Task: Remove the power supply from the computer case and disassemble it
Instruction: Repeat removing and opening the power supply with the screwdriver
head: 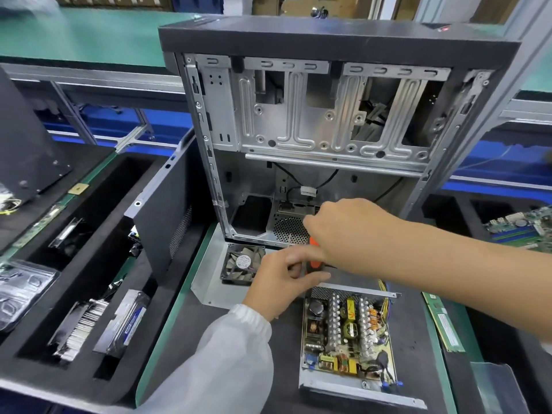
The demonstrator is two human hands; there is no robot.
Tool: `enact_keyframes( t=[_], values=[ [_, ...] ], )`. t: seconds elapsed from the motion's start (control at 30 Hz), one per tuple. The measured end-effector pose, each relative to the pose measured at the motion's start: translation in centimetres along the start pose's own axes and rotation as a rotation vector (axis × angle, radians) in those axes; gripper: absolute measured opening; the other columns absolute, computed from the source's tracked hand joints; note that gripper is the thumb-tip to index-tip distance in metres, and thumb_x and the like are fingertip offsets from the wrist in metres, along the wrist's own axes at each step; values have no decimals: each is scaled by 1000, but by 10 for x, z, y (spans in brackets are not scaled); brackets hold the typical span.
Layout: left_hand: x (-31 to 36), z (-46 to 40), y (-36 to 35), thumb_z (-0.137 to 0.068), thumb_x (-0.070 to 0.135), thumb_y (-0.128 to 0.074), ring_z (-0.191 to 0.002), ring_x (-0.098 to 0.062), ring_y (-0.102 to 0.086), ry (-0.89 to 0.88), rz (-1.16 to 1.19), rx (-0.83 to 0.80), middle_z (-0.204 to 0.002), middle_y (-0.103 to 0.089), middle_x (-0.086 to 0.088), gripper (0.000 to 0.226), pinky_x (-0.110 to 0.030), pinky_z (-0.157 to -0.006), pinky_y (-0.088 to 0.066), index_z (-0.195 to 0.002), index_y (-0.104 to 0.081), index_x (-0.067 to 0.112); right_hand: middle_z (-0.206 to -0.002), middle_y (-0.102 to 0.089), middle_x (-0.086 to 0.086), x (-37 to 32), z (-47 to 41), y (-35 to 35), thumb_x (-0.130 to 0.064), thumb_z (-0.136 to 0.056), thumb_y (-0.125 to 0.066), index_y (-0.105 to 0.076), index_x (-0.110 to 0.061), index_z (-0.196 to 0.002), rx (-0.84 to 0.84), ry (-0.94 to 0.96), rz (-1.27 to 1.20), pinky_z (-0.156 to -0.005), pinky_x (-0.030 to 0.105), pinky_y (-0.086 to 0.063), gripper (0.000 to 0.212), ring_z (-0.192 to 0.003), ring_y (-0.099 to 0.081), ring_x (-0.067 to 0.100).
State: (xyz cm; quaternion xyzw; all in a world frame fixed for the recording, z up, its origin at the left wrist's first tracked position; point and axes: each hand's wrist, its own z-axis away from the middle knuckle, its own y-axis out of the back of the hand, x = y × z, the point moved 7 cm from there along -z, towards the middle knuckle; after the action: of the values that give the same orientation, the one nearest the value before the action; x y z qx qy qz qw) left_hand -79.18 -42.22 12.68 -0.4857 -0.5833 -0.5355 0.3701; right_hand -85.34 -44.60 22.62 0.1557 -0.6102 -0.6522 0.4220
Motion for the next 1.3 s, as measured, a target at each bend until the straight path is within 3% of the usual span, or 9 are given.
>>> enact_keyframes(
  t=[0.3, 0.4, 0.47, 0.67, 0.8, 0.9, 1.0, 1.17, 1.3],
  values=[
    [-5, -5, 3, -77, 18, -82, -61, 3, -51, 79, 59, -49, -64, -60, 18, 32, -16, -65, -43, -68, -64, 44, -112, -43, -3, -8, 7, -8, -40, -90, -59, -39, -34, -126, -157, 249, -346, -67, 34, -47, 41, -93, -51, 19],
    [-5, -3, 2, -77, 18, -82, -57, -6, -50, 78, 55, -69, -62, -60, 7, 18, -22, -59, -41, -74, -70, 30, -88, -47, 4, -5, 0, 3, -60, -91, -45, -40, -22, -109, 25, 74, -77, -49, 30, -33, 42, -65, -44, 21],
    [-4, -3, 4, -78, 15, -82, -58, -10, -47, 43, 47, -74, -66, -61, 5, 18, -27, -58, -41, -80, -74, 32, -74, -44, 2, -12, -5, 5, -40, -99, -44, -41, -20, -92, 104, 36, 73, -48, 29, -29, 22, -60, -42, 22],
    [-11, -3, 7, -77, 16, -82, -61, -2, -49, 115, 72, -55, -60, -59, 18, 24, -14, -60, -43, -69, -64, 30, -111, -37, -1, -12, 4, -2, -32, -92, -57, -38, -28, -120, -33, 225, -185, -50, 23, -25, 34, -83, -37, 16],
    [-5, -3, 5, -79, 13, -78, -52, 6, -50, 101, 63, -99, -53, -56, 22, 40, -8, -55, -38, -60, -64, 45, -83, -35, -1, -12, 1, 6, -67, -89, -39, -36, -24, -108, 60, 121, -88, -46, 26, -22, 47, -60, -36, 16],
    [-3, -4, 5, -80, 15, -80, -53, 1, -46, 46, 8, -89, -58, -57, 12, 36, -15, -56, -37, -61, -65, 42, -68, -28, -3, -20, -4, 5, -43, -100, -40, -48, -16, -107, 103, 91, 47, -44, 27, -19, 29, -58, -42, 19],
    [-9, -3, 6, -78, 13, -81, -55, 1, -44, 91, 51, -63, -60, -56, 12, 30, -18, -59, -39, -65, -62, 32, -81, -29, 0, -20, -1, 0, -21, -97, -52, -44, -17, -115, 66, 132, 28, -46, 25, -21, 21, -70, -40, 20],
    [-9, 0, 7, -79, 3, -76, -54, 9, -51, 90, 58, -66, -56, -59, 24, 36, -6, -56, -39, -68, -63, 35, -116, -29, 2, -19, 12, 6, -40, -88, -61, -29, -35, -127, 17, 266, -252, -54, 24, -34, 51, -89, -39, 19],
    [-9, -1, 6, -80, 19, -80, -53, 0, -43, 82, -10, -113, -60, -55, 8, 12, -19, -58, -36, -75, -70, 14, -72, -34, 1, -18, 1, 10, -51, -97, -43, -48, -18, -111, 119, 62, 83, -45, 28, -24, 37, -64, -45, 20]
  ],
)
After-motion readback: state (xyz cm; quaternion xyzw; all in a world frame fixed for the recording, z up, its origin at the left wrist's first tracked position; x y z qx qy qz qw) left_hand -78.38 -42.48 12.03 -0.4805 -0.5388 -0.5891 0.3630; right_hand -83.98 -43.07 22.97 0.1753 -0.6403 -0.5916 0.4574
